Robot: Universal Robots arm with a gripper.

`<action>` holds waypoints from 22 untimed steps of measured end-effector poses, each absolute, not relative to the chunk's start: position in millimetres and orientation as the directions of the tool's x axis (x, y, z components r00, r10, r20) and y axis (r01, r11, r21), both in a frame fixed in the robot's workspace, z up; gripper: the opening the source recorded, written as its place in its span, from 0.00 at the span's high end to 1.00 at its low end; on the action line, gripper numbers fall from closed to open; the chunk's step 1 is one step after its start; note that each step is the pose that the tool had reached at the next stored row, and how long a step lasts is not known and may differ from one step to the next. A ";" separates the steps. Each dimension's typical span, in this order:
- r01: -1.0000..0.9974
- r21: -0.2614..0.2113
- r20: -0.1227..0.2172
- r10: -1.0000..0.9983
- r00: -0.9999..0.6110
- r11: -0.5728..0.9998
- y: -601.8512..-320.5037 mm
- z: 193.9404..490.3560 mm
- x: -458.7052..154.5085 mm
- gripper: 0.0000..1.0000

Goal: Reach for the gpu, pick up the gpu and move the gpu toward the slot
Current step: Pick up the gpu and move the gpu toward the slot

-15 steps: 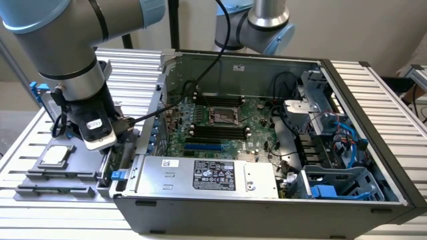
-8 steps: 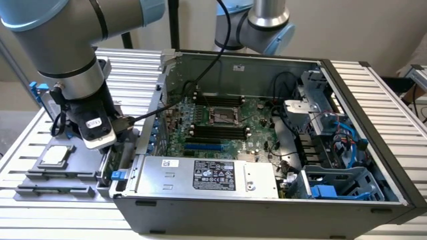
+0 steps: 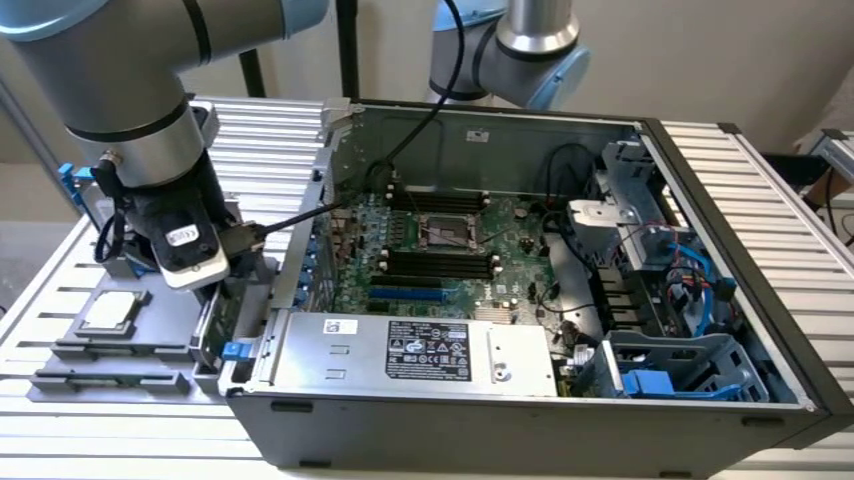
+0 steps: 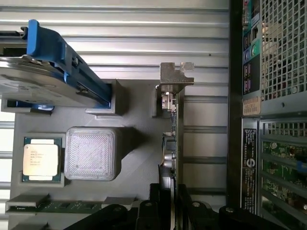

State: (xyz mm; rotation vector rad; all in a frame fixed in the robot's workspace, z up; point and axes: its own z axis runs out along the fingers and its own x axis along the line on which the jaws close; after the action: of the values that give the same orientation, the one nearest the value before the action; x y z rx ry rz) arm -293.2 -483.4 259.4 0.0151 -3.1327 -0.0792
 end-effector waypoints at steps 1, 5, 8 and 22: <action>-0.010 0.051 0.008 -0.010 -1.000 0.999 -483.5 261.8 -293.2 0.74; -0.010 0.051 0.008 -0.011 -1.000 0.999 -483.5 274.0 -293.2 0.74; -0.011 0.052 0.008 -0.011 -1.000 0.999 -483.5 286.7 -293.2 0.74; -0.012 0.052 0.008 -0.012 -1.000 0.999 -484.9 350.1 -288.8 0.74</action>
State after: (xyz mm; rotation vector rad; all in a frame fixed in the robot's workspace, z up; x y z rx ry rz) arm -288.8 -484.9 350.1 0.0185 -3.1322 -0.0815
